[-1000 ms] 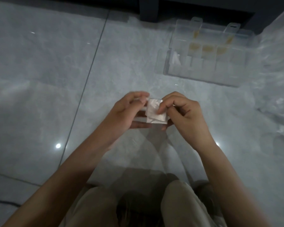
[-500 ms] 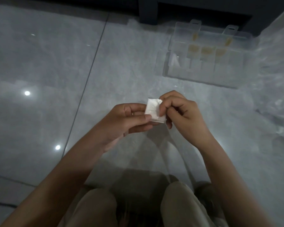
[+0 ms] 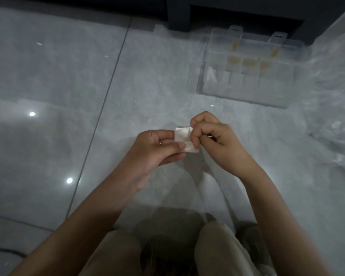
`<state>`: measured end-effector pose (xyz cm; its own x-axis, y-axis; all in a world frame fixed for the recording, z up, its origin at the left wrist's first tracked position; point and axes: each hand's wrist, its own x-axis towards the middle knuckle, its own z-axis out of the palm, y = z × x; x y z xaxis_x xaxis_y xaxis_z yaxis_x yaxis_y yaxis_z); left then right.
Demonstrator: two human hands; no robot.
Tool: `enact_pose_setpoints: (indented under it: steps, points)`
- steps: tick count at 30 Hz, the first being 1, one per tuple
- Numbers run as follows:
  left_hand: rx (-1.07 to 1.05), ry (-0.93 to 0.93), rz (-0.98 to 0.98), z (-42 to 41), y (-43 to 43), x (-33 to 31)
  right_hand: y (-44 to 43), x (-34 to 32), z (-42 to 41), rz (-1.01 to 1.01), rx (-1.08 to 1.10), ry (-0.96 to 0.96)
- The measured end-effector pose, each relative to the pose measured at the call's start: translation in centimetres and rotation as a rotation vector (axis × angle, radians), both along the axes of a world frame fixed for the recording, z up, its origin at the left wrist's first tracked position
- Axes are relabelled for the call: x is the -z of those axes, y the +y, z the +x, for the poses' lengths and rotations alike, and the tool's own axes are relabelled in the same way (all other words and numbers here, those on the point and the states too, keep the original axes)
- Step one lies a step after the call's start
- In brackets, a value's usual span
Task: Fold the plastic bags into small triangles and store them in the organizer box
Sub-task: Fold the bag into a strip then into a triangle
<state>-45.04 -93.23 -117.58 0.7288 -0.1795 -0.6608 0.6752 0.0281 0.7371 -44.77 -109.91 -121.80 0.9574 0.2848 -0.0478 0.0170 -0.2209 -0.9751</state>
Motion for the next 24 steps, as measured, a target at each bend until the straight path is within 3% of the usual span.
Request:
enact_pose_setpoints:
  steps: [7,10,16,20,24]
  points:
    - [-0.046,-0.106,-0.001,-0.3,-0.7,0.0,1.4,-1.0,-0.6,0.251,0.381,0.295]
    - [-0.053,-0.137,0.015,-0.6,-0.9,0.1,2.0,-0.9,-0.9,0.105,0.412,0.215]
    - [-0.027,-0.186,0.086,-0.7,-1.1,0.7,3.2,-1.1,-1.1,0.014,0.522,0.139]
    - [-0.008,-0.254,0.139,-0.7,-1.4,0.5,3.7,-1.2,-1.5,-0.175,0.508,-0.047]
    - [-0.029,-0.423,0.32,-0.7,-2.4,1.1,4.7,-1.1,-1.9,-0.23,0.489,-0.128]
